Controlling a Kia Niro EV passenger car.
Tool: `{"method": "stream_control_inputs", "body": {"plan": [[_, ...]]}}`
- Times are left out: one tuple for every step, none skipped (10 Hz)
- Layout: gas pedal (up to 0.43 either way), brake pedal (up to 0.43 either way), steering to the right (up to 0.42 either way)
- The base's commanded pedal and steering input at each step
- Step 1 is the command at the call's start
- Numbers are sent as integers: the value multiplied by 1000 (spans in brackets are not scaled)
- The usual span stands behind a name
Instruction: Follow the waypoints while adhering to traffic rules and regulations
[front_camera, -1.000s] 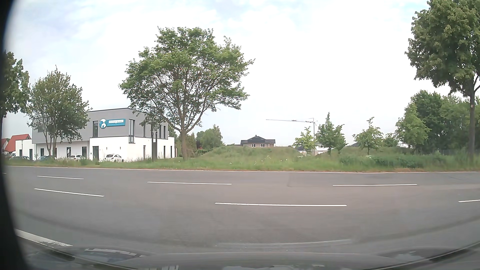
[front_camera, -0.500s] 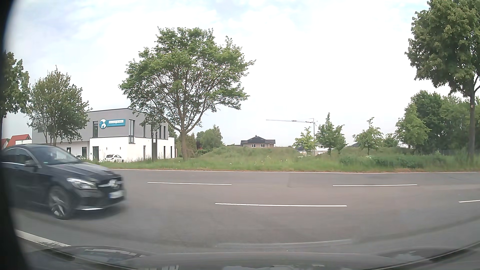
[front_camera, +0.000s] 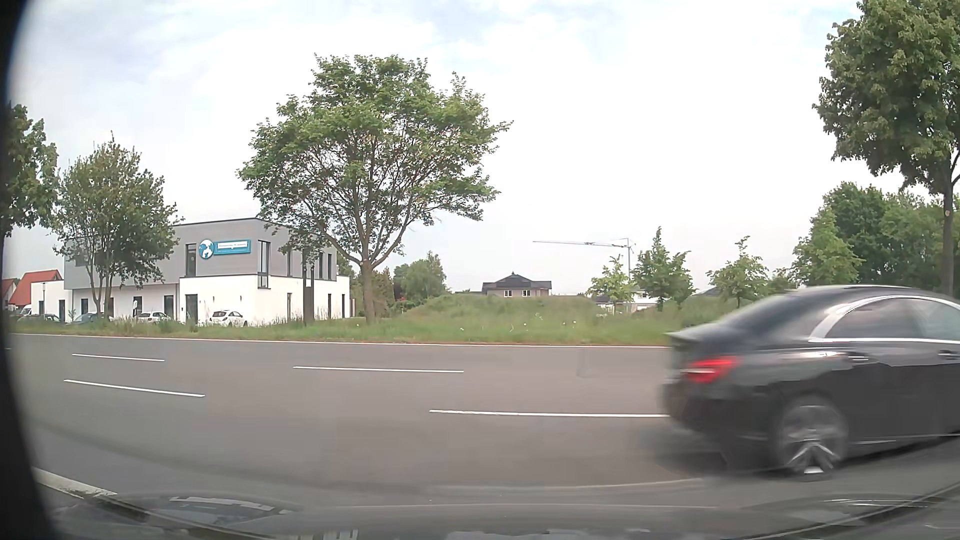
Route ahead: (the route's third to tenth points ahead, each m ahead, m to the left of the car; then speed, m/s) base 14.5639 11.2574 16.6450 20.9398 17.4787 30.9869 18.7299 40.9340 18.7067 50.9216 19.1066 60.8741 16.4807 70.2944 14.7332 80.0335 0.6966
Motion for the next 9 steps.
{"method": "stream_control_inputs", "body": {"plan": [[220, 0, -41], [228, 0, -46], [260, 0, -51], [268, 0, -55], [280, 0, -59], [311, 0, -68], [311, 0, -79], [311, 0, -94], [311, 0, -114]]}}
